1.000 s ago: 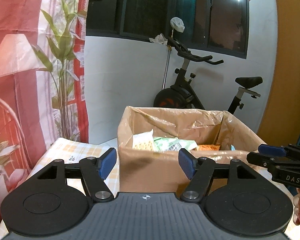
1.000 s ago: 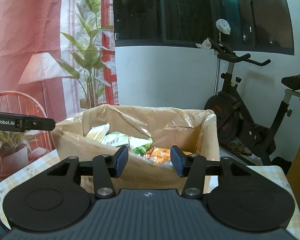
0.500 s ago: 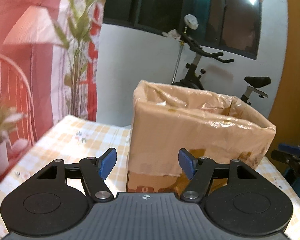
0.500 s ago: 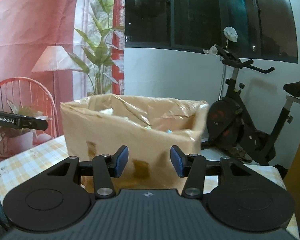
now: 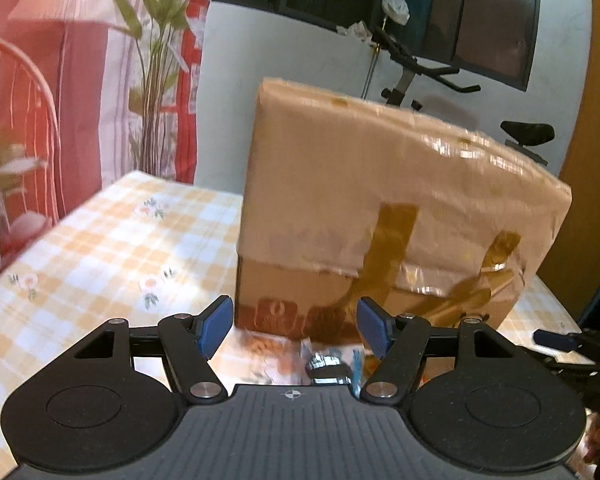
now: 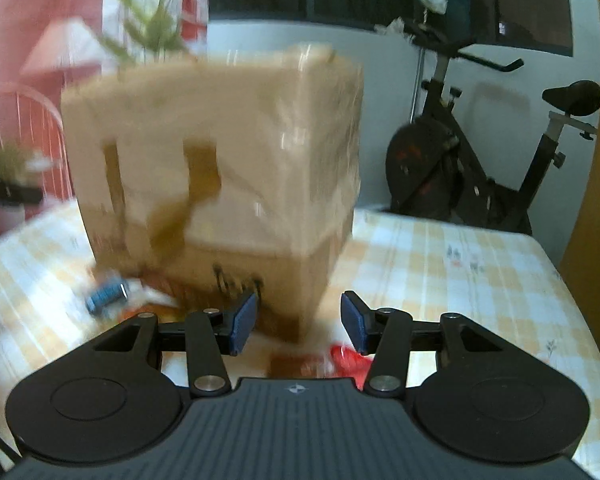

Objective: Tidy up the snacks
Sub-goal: 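Withdraw both tools to the table toward the remaining snacks, then grasp the brown jerky packet with the right gripper while the left gripper grasps the black round candy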

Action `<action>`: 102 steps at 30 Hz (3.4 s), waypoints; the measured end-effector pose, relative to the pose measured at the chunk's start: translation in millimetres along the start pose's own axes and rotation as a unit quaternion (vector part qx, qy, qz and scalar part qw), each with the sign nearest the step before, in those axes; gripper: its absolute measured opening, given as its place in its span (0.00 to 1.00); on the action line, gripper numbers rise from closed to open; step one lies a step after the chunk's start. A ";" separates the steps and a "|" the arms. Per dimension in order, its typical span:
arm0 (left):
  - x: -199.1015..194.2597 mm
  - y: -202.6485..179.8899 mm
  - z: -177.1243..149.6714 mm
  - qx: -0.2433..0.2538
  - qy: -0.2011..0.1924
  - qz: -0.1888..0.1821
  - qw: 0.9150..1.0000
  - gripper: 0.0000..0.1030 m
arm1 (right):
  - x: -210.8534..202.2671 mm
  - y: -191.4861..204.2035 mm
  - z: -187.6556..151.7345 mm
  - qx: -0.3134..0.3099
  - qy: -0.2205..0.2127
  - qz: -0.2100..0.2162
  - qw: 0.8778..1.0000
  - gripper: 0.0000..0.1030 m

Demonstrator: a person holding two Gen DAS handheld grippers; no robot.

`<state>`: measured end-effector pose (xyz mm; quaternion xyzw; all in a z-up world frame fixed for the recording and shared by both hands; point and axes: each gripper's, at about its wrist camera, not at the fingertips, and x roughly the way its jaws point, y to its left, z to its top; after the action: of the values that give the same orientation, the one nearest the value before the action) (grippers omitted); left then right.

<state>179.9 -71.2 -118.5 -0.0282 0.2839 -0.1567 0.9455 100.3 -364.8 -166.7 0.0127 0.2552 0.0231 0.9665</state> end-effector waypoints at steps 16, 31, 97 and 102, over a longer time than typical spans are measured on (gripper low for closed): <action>18.4 7.8 -29.4 -0.001 0.034 0.033 0.999 0.69 | 35.7 17.7 -37.7 -0.043 0.062 -0.029 0.997 0.49; 25.8 -0.1 -44.3 0.020 0.061 0.023 0.998 0.69 | 39.1 15.6 -37.3 -0.042 0.064 -0.011 0.997 0.54; 36.5 -10.0 -53.1 0.027 0.079 -0.006 0.997 0.47 | 33.5 9.5 -38.7 -0.021 0.043 0.048 0.998 0.44; 32.3 -8.3 -50.3 0.021 0.076 -0.007 0.997 0.47 | 28.9 4.9 -38.2 -0.009 0.029 0.050 0.998 0.44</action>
<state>175.6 -87.4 -176.5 0.0021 0.3518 -0.1708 0.9204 106.4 -357.9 -213.9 0.0155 0.2820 0.0738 0.9564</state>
